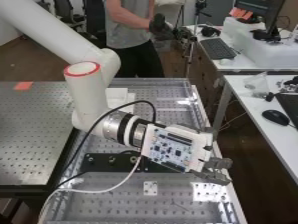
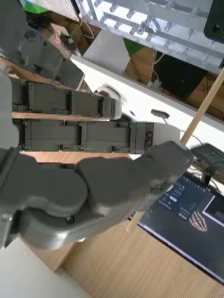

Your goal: Grab the chopstick and place it in the clear container

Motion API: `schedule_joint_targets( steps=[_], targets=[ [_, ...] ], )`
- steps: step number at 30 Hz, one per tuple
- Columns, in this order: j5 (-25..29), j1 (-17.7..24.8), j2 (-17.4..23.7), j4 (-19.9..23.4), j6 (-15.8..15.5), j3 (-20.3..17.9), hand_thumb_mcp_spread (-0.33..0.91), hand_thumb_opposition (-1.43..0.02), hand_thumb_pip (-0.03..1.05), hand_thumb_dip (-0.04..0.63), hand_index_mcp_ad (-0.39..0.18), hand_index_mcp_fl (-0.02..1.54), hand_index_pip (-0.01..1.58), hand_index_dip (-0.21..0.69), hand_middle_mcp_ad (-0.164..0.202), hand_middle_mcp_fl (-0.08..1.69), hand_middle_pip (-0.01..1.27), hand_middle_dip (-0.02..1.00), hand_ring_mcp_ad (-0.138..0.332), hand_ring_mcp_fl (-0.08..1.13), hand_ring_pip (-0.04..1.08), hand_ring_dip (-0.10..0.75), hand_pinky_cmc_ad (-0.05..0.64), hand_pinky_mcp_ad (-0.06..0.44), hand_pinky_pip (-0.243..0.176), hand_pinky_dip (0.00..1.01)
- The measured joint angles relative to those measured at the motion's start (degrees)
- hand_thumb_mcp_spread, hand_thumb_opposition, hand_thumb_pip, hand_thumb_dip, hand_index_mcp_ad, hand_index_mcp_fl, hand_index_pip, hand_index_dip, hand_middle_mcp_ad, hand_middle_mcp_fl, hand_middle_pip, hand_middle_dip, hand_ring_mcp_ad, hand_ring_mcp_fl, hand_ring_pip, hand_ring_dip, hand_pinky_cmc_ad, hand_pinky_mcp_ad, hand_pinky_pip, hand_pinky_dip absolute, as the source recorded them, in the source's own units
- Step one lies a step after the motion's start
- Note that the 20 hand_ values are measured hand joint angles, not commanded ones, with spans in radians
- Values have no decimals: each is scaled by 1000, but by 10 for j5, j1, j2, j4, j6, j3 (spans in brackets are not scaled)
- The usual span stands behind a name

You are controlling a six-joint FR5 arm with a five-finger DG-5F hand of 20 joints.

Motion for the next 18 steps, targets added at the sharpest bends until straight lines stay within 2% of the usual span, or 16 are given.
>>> schedule_joint_targets(
  steps=[3,5,8,9,10,12,13,15,16,18],
  targets=[
    [-5,-2,0,-5,0,-1,634,-1175,504,253,-183,1237,552,30,82,1473,229,461,87,679,82,253,469,234,45,195],
    [-15,-4,0,-9,2,-1,590,-1161,518,257,-175,1150,583,31,82,1442,232,461,93,634,82,253,473,232,45,215],
    [-34,-8,0,-22,2,0,518,-1051,651,286,-168,1025,602,16,82,1271,225,471,96,553,68,258,471,232,37,300],
    [-42,-9,0,-28,1,1,511,-1025,681,288,-171,963,607,19,84,1213,218,475,113,511,70,258,469,229,19,323],
    [-47,-10,0,-32,1,2,494,-1005,700,290,-168,897,639,24,86,1173,218,475,127,461,51,258,463,213,7,346],
    [-62,-13,0,-43,-1,3,469,-967,731,305,-171,782,642,19,84,1101,220,483,145,394,52,255,443,213,0,384],
    [-68,-14,0,-46,-3,3,457,-944,735,304,-168,700,635,-3,84,1044,209,476,157,379,52,253,422,215,-19,424],
    [-72,-14,2,-48,-7,1,424,-929,759,318,-171,686,641,-24,82,908,122,468,164,363,51,258,415,211,-49,457],
    [-72,-15,4,-47,-8,-1,414,-915,782,332,-171,641,642,-40,82,848,120,471,162,337,54,258,396,209,-45,492],
    [-72,-16,7,-43,-9,-4,410,-895,792,333,-166,588,641,-42,82,862,120,468,164,298,51,253,379,195,-49,508]
  ],
)
